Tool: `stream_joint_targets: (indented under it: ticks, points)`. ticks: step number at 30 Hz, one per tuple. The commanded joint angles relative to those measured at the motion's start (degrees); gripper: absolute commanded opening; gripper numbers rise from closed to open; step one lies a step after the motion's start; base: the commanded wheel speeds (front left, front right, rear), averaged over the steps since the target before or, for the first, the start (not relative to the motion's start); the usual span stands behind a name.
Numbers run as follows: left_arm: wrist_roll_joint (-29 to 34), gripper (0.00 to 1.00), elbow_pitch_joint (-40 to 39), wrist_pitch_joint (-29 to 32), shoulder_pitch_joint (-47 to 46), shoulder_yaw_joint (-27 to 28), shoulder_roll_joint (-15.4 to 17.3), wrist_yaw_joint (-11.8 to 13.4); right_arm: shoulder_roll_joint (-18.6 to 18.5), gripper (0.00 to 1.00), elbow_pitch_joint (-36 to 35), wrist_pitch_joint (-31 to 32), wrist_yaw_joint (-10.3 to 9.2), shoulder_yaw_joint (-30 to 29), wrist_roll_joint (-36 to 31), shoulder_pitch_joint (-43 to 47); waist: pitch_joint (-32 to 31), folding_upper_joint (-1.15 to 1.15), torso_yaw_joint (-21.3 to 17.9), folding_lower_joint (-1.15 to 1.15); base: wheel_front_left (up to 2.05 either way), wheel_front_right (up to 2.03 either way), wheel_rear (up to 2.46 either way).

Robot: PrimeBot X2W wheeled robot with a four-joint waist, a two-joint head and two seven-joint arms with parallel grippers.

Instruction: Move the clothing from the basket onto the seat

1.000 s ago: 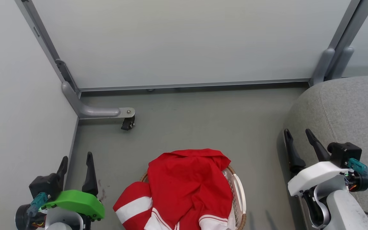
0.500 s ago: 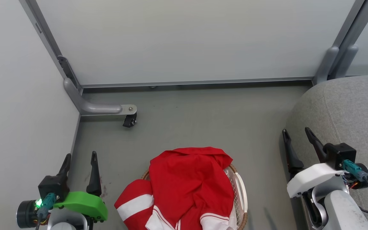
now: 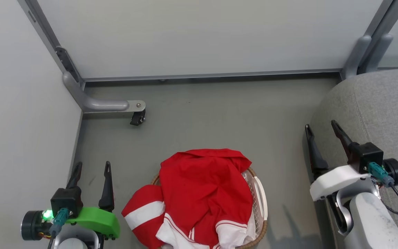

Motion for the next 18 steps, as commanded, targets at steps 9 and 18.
stream_joint_targets:
  ticks: [9, 18]
  points:
    - [3.6, 1.00, 2.8, -1.3, -6.2, -0.4, -0.4, -1.7, -0.2, 1.00, -5.2, -1.3, -0.02, 2.3, -3.1, -6.5, 11.6, 0.00, -4.0, 0.00, 0.00, 0.00, 0.00]
    - [1.7, 1.00, 6.3, -1.1, -13.3, -2.2, 0.3, -2.5, -0.2, 1.00, -11.6, -1.2, -0.03, 4.5, -0.7, -12.5, 22.4, 0.00, -8.0, 0.00, 0.00, 0.00, 0.00]
